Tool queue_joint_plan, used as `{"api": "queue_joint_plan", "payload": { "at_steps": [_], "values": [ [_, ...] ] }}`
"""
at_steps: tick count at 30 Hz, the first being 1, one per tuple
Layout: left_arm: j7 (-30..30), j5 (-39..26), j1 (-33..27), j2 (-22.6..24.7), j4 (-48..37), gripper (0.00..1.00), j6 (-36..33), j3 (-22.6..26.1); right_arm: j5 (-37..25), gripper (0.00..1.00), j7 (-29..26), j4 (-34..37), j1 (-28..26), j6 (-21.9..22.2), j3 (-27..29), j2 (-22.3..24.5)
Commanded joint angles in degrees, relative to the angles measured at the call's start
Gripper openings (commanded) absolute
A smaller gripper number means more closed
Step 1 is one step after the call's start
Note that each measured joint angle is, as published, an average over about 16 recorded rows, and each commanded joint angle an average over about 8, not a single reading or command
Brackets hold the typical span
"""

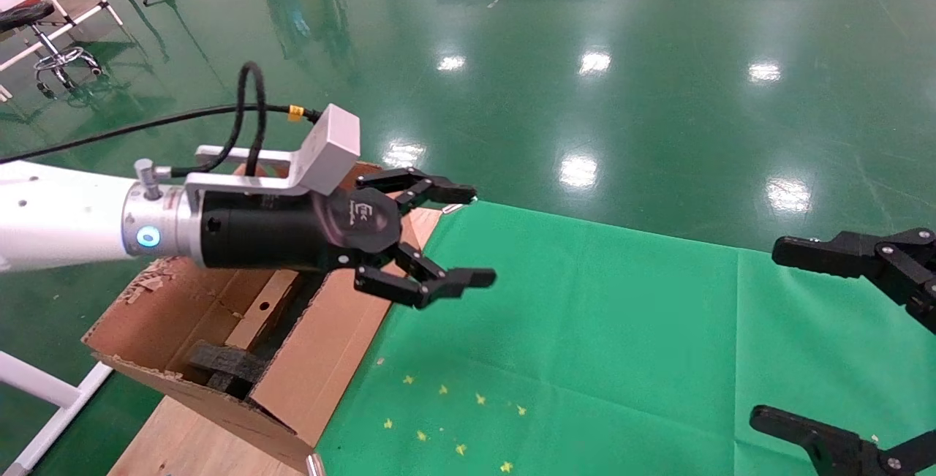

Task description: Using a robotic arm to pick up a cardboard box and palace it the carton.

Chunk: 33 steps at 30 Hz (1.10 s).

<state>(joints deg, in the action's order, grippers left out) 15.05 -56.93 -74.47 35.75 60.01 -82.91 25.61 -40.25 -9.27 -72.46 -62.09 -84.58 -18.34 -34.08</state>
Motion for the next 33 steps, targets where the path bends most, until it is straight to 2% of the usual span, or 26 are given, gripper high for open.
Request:
{"api": "queue_joint_plan", "payload": {
  "at_steps": [1,18,33],
  "values": [
    [-0.5,1.75,1.5,-0.08,1.57,1.0,-0.32,-1.11,0.0,1.0,0.0,0.0,0.0,0.0,0.0,0.0],
    [-4.4,15.66,13.43,-0.75,14.1,1.0,-2.89,-9.97,0.02,1.0,0.01,0.01,0.01,0.01,-0.01,0.01],
    [-4.47,15.95,13.65,-0.82,14.26,1.0,-2.96,-10.15,0.03,1.0,0.01,0.01,0.01,0.02,-0.01,0.01]
  ]
}}
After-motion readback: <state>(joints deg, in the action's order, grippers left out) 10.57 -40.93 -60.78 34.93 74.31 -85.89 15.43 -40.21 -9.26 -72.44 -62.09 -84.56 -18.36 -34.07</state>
